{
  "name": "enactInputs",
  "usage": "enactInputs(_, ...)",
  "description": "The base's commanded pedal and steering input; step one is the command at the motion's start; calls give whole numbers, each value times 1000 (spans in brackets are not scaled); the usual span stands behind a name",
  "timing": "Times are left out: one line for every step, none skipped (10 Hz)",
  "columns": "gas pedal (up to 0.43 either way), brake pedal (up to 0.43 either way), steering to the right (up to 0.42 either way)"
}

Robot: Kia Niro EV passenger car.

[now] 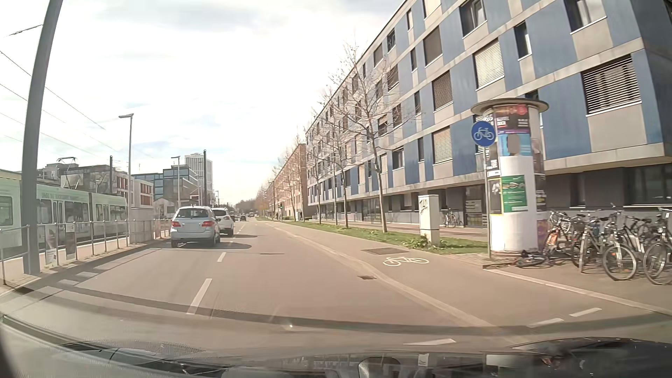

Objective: Follow the waypoints while adhering to traffic rules and regulations

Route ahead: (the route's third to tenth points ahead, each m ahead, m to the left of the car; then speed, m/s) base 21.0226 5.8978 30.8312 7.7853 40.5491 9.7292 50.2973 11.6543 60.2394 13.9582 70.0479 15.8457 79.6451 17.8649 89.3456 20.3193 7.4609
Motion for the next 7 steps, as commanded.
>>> enactInputs(228, 0, -153)
enactInputs(228, 0, -136)
enactInputs(228, 0, -124)
enactInputs(228, 0, -109)
enactInputs(228, 0, -98)
enactInputs(228, 0, -82)
enactInputs(228, 0, -67)
